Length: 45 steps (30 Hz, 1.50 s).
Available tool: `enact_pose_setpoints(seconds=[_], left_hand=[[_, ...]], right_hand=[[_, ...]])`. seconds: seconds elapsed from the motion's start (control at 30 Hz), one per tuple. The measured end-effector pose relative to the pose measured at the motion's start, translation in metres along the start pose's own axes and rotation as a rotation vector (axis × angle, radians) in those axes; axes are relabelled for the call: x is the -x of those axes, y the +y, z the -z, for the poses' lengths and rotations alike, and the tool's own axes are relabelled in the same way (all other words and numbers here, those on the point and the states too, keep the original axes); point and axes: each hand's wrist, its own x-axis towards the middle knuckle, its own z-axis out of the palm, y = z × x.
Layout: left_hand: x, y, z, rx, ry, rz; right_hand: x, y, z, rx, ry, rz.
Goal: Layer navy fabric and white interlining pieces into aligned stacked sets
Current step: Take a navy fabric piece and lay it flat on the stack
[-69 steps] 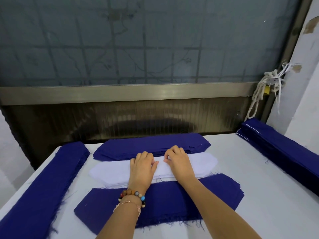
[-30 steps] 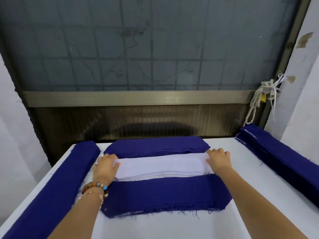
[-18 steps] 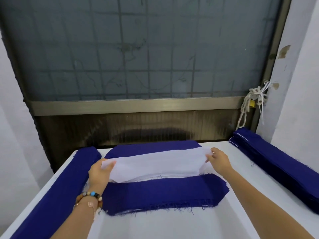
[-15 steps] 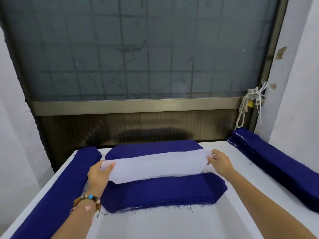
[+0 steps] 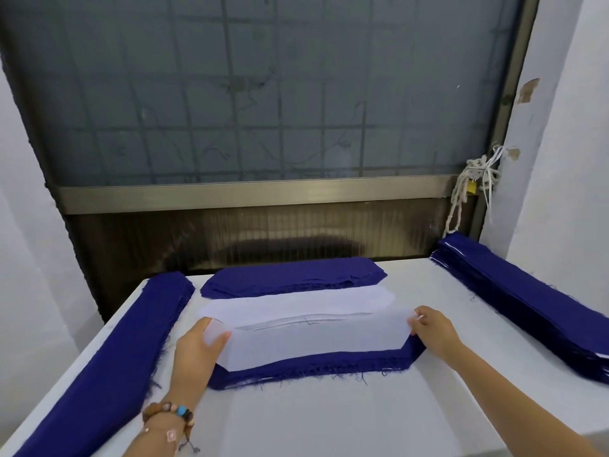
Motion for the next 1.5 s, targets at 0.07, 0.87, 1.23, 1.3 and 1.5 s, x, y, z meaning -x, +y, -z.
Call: enact_pose_setpoints(seconds=[0.07,0.87,1.23,1.3,1.5], left_hand=[[0.003,-0.003,-0.001,-0.131,0.023,-0.02],[0.009,-0.01,0.01,-0.254,0.116,0.058],[0.01,-0.007,0.012,-0.278,0.139,0.059],[0.009,-0.008,0.01,-0.294,0.166,0.048],[0.013,-0.008,0.009,-0.171,0.125,-0.163]], right_hand=[[0.002,0.003,-0.003,-0.007,0.035,-0.001],[0.021,0.01,-0.019,-0.046,0.267,0.086],[0.021,0.009,-0.02,-0.031,0.284,0.091],[0.021,0.01,-0.02,-0.04,0.307,0.09],[0.028,0.008,-0.022,0.085,0.41,0.367]])
